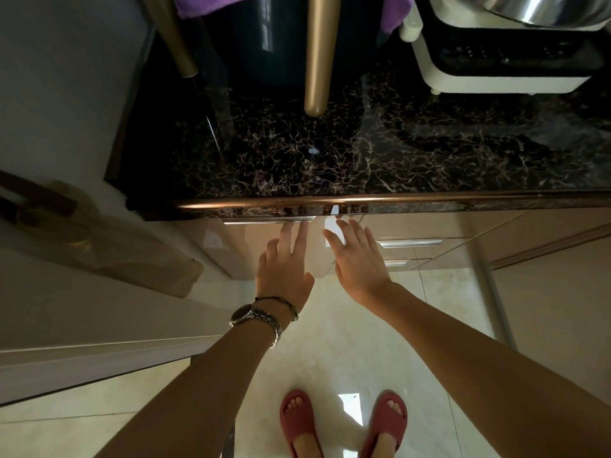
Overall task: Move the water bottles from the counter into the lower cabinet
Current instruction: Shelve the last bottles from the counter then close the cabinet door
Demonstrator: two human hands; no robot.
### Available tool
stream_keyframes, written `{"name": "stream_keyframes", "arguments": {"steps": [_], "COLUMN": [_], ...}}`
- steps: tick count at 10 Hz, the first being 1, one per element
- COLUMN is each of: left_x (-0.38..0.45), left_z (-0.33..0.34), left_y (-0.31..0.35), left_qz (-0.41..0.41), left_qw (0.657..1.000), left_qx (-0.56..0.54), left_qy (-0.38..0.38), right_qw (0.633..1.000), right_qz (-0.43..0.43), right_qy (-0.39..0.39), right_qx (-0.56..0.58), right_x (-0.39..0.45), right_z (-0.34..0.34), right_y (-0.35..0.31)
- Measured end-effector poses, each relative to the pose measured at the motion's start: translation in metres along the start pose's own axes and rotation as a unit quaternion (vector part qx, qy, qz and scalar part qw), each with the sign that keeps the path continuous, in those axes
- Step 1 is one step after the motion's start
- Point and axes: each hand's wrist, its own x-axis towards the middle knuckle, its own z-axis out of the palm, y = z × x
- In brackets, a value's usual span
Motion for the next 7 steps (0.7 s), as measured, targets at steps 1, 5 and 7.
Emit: {"name": "stream_keyframes", "arguments": {"steps": [1, 5, 7], "left_x": [0.002, 0.003, -0.007], "left_z": [0.0, 0.008, 0.004], "left_y": [0.0, 0.001, -0.009], "left_qz": [-0.004, -0.004, -0.02], "left_qw": [1.0, 1.0, 0.999], "left_qx": [0.008, 0.005, 0.002], "left_qy": [-0.008, 0.003, -0.038], "right_qw": [1.0, 0.998, 0.998], "right_qz": [-0.002, -0.008, 0.004], "right_qy": [-0.012, -0.053, -0.064], "right_qx": [-0.003, -0.029, -0.014], "right_x": [0.003, 0.007, -0.004], "right_z": [0.0, 0.001, -0.013], "right_y": [0.001, 0.006, 0.009]}}
